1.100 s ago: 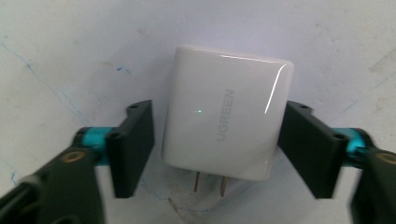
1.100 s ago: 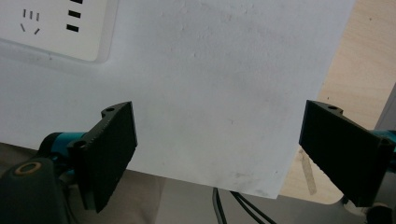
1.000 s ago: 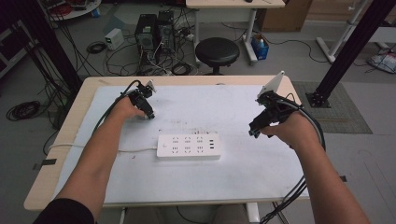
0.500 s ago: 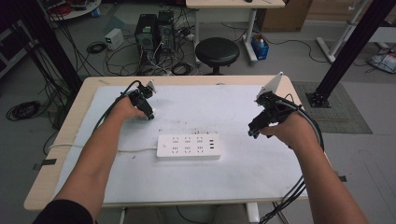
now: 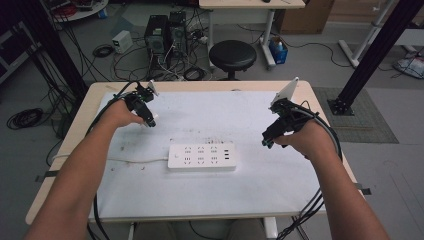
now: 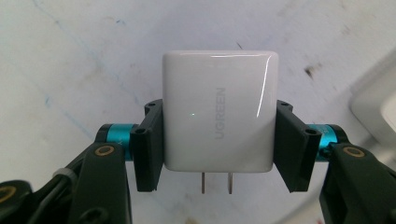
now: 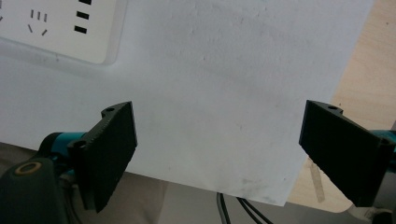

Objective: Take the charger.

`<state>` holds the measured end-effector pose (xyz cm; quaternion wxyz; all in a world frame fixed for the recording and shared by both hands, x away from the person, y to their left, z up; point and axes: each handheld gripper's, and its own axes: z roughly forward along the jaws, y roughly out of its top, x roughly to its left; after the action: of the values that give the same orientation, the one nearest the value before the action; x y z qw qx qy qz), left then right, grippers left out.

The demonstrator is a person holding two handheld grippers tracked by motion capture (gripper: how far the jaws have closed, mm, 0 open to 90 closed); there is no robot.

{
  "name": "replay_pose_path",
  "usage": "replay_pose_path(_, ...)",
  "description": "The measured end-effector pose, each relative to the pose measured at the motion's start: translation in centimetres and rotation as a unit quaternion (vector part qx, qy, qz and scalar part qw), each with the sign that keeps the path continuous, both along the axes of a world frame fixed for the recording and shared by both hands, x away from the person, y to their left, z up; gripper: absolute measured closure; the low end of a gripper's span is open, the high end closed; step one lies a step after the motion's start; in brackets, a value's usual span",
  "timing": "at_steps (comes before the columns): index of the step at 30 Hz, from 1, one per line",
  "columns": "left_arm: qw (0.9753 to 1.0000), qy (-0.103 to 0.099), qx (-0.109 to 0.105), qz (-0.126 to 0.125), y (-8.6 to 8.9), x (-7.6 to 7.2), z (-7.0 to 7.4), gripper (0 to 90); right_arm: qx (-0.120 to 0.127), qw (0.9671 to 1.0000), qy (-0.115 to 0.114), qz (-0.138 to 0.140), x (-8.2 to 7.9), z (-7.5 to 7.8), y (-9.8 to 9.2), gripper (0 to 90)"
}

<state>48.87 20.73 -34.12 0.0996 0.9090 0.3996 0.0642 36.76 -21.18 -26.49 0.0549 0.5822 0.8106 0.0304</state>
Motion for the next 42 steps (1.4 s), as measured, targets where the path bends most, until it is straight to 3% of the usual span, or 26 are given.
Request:
replay_pose_path(8,0.9998,-0.013,-0.015,-0.009,0.2,-4.1,3.6,42.5,0.007,0.9999,0.001,-0.012,0.3,-0.4,0.2,10.7)
replay_pose_path(11,0.9996,-0.016,-0.007,-0.021,0.0,-5.6,4.7,42.5,0.006,0.9998,0.001,-0.021,0.2,-0.5,0.2,10.7)
replay_pose_path(16,0.9991,-0.023,-0.02,-0.028,-0.4,-8.3,6.4,42.5,0.008,0.9997,-0.004,-0.021,-0.2,-0.5,0.1,10.7)
replay_pose_path(24,0.9985,-0.033,-0.015,-0.042,-0.6,-11.8,8.8,42.5,0.01,0.9998,-0.008,-0.012,-0.8,-0.4,0.9,10.8)
replay_pose_path(30,0.9984,-0.035,-0.021,-0.039,-0.7,-13.3,9.3,42.5,0.012,0.9998,-0.014,-0.006,-0.9,-0.2,1.3,10.8)
replay_pose_path(34,0.9982,-0.037,-0.013,-0.045,-0.5,-14.0,9.3,42.5,0.01,0.9999,-0.01,-0.006,-0.8,-0.3,1.6,10.8)
replay_pose_path(42,0.9973,-0.041,-0.016,-0.058,-0.8,-14.6,9.4,42.5,0.008,0.9999,-0.006,-0.004,-0.7,-0.5,1.4,10.8)
